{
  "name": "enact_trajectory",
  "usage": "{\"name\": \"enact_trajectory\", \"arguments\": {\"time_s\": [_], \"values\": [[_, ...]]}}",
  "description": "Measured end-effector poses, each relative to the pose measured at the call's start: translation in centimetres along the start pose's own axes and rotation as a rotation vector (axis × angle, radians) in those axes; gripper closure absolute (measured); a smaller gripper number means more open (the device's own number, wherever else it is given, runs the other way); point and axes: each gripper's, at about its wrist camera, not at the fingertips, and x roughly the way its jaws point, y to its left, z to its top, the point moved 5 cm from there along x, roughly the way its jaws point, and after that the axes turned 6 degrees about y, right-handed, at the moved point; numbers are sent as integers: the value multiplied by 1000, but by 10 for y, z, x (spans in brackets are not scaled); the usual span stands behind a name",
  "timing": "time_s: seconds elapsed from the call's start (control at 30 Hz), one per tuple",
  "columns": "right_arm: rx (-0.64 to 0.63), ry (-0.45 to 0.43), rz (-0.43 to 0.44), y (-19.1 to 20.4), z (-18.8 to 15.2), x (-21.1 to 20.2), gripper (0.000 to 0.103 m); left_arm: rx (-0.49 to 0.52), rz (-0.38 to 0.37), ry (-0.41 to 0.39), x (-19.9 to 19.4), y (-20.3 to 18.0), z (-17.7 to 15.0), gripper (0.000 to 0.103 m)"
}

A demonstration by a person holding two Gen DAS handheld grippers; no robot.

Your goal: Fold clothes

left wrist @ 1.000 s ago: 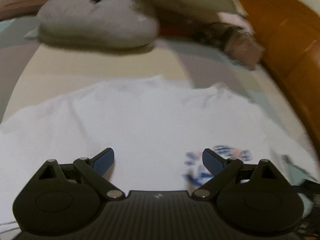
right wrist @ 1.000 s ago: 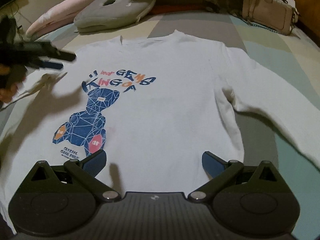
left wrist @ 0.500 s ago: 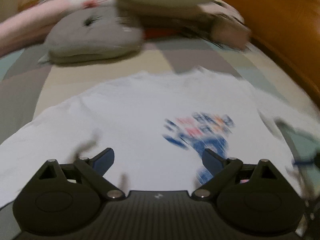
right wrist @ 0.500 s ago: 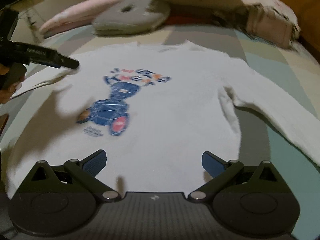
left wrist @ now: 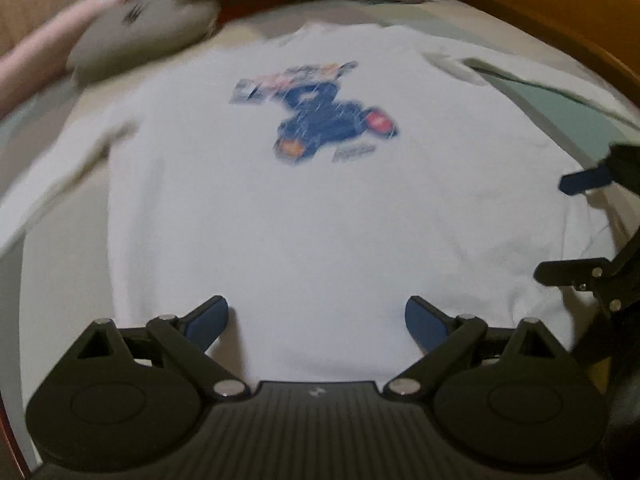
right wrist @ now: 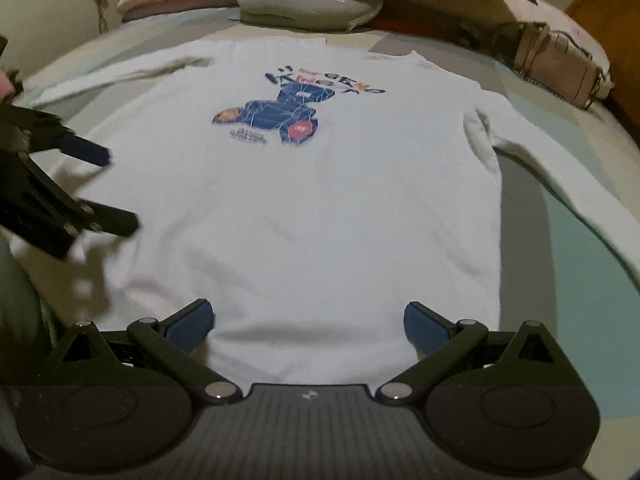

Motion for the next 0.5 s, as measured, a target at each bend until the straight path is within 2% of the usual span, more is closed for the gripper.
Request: {"name": "enact_trajectory", "arguments": {"time_s": [0.17,0.27,0.37,0.5], "values": [[41,-36,9,-3,-11,-5,0,-45,21,24,-13,13,-16,4],[47,-48,-4,-2,-11,-4,0,-6,77,-26,-24,5,-8,5],[55,-49,-11,-2,-11,-4,0,55,45,-76,-25,-15,3,5],[60,-48,-15,-1,-12,-4,0,51,23,-19,-9,-23,-3,5]]}}
